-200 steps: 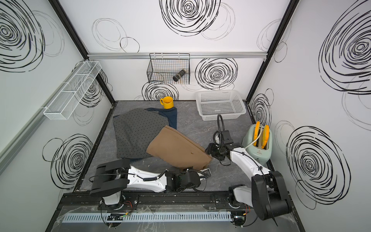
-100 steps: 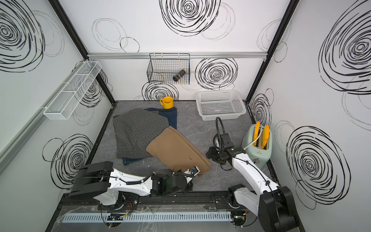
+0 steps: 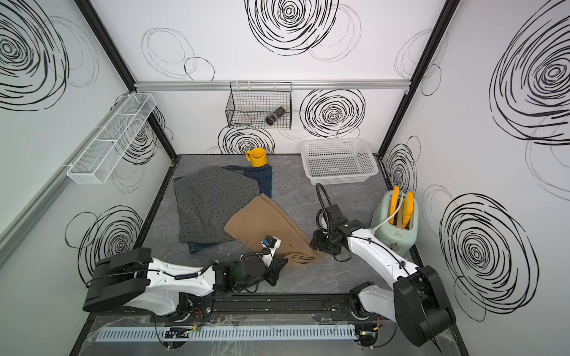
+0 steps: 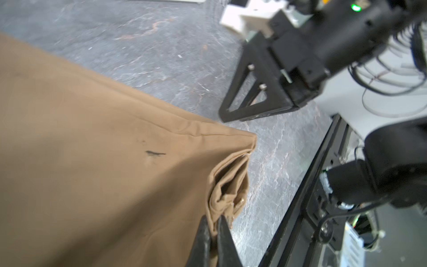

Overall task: Roll up the skirts
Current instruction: Roll the skirt at the center of the board.

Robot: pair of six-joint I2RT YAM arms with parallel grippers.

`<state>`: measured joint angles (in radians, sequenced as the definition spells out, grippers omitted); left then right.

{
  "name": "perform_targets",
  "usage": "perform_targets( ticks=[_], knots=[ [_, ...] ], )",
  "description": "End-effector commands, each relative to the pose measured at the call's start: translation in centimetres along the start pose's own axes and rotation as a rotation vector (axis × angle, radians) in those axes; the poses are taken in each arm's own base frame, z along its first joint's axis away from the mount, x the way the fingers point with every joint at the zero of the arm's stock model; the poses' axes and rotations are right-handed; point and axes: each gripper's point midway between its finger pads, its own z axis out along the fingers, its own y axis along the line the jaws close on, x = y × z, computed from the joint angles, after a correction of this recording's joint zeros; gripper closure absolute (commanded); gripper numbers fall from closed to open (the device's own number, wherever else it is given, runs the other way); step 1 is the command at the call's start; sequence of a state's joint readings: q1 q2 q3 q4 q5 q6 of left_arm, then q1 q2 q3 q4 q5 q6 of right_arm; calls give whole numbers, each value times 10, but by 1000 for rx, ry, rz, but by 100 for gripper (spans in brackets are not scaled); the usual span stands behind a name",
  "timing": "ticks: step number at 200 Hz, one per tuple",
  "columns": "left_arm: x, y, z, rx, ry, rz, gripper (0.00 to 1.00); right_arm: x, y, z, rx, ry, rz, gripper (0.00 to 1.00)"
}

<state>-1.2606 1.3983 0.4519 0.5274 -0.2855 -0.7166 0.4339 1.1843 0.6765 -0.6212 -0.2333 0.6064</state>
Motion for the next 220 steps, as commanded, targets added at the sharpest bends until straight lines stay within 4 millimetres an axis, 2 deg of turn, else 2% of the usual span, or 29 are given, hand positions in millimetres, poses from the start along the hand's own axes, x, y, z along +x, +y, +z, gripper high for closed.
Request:
perform_targets(
  ticks=[1, 34, 73, 99, 126, 141, 154, 187, 220],
  knots=[
    [-18, 14, -4, -13, -60, -221, 100, -18, 7, -15, 4, -78, -12, 45],
    [-11, 34, -3, -60, -27, -322, 100, -10, 43, -16, -216, -64, -106, 44],
    [5, 56, -4, -152, 36, -442, 100, -5, 60, -35, -333, -122, -197, 53],
    [14, 64, -8, -181, 57, -510, 100, 11, 67, -43, -391, -89, -231, 56],
    [13, 67, -9, -211, 68, -538, 100, 28, 49, -30, -293, 1, -218, 61],
    [12, 70, -8, -245, 78, -537, 100, 30, 45, -26, -255, 32, -191, 68],
    [13, 73, -8, -248, 77, -546, 100, 29, 44, -21, -240, 38, -191, 68],
    [12, 83, -6, -273, 65, -500, 100, 31, 60, -2, -302, 87, -203, 65],
    [13, 85, -7, -312, 66, -413, 100, 20, 75, 19, -299, 144, -150, 67]
  ],
)
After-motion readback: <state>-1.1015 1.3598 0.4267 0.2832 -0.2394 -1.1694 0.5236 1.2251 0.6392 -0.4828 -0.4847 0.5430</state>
